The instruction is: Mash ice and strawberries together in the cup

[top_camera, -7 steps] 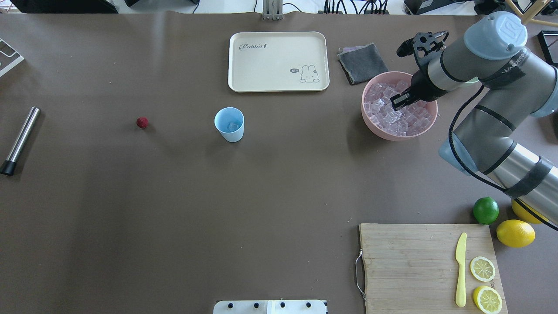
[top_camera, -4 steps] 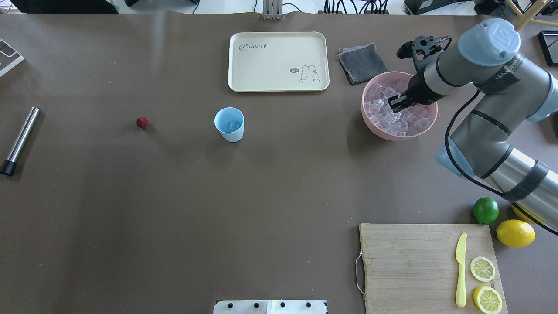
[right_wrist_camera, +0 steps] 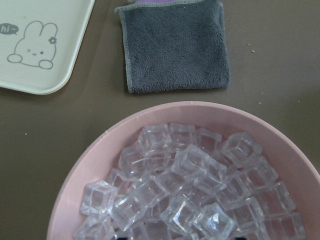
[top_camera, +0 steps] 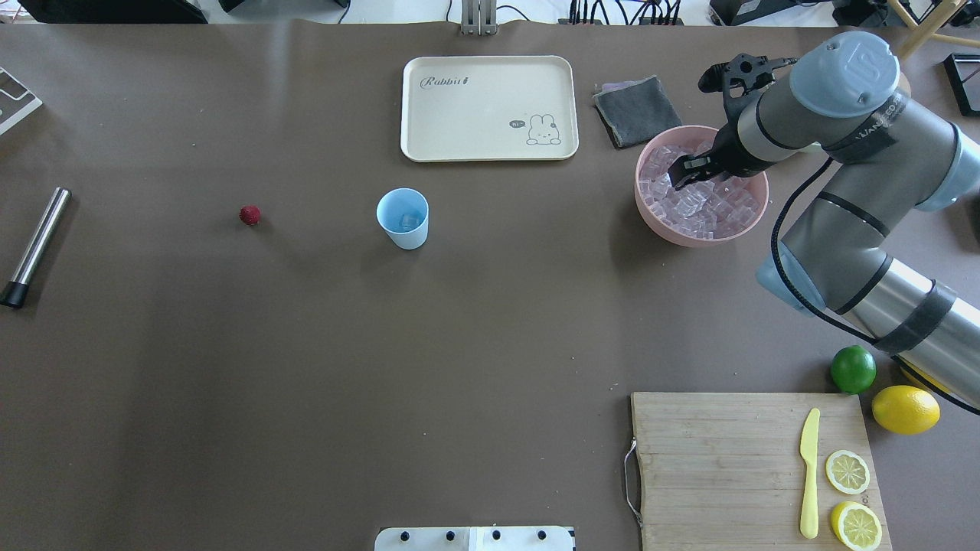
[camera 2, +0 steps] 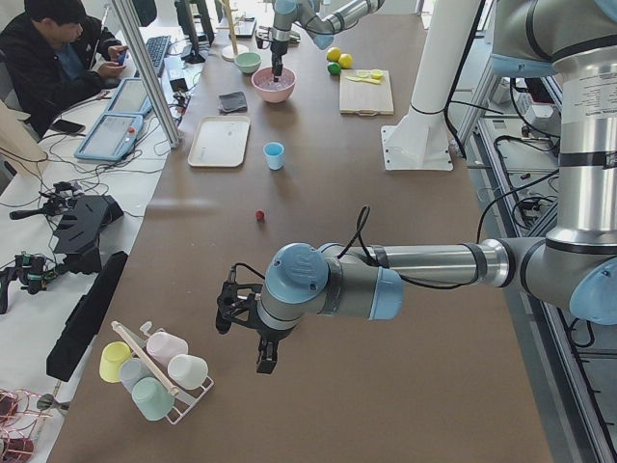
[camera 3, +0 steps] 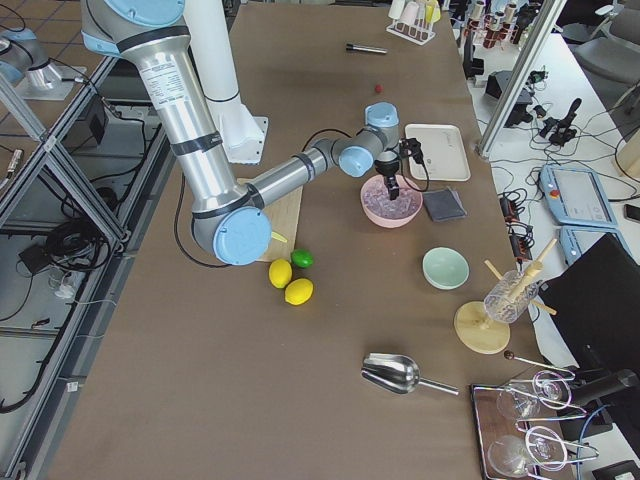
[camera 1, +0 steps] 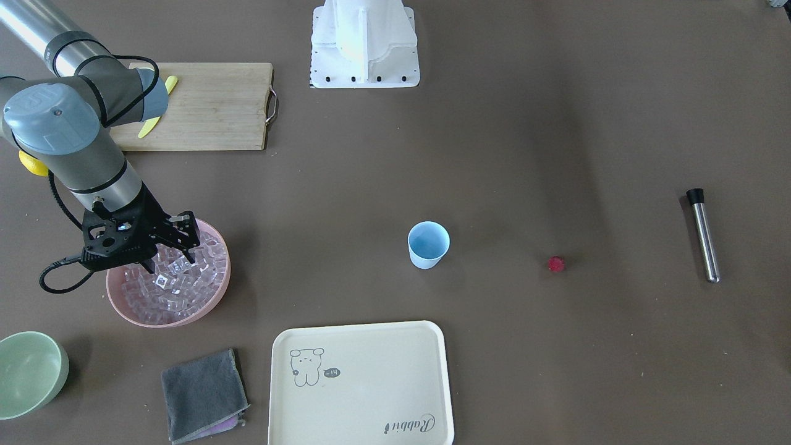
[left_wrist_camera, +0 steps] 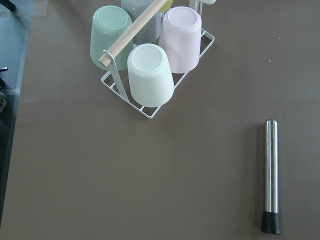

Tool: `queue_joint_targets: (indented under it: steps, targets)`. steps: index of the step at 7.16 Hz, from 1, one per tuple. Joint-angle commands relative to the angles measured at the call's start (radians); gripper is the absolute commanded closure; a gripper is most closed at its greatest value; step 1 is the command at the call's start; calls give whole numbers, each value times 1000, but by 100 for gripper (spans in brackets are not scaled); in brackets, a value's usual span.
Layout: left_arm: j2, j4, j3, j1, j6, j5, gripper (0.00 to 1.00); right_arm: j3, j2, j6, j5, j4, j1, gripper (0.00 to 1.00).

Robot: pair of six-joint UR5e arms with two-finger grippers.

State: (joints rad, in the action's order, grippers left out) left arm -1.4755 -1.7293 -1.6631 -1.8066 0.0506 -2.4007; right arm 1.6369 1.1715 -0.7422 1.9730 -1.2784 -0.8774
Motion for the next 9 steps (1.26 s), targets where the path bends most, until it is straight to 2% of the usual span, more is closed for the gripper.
queue_joint_targets:
  steps: [1,3,5,6,8,9]
  targets:
    - [0,1,0,1,0,0,1,20,-3,-79,-87,-74,17,4]
    - [1,-1,-3,0,0,0,1,113,-6,-213,-219,-226,66,3]
    - [0,1,6,1,0,2,1,104,-42,-376,-310,-248,142,4]
    - [0,1,6,1,0,0,1,98,-39,-382,-333,-249,156,7]
    - [1,1,5,1,0,0,1,81,-39,-384,-335,-249,156,29]
    - [1,1,3,0,0,0,1,70,-42,-390,-336,-249,156,35]
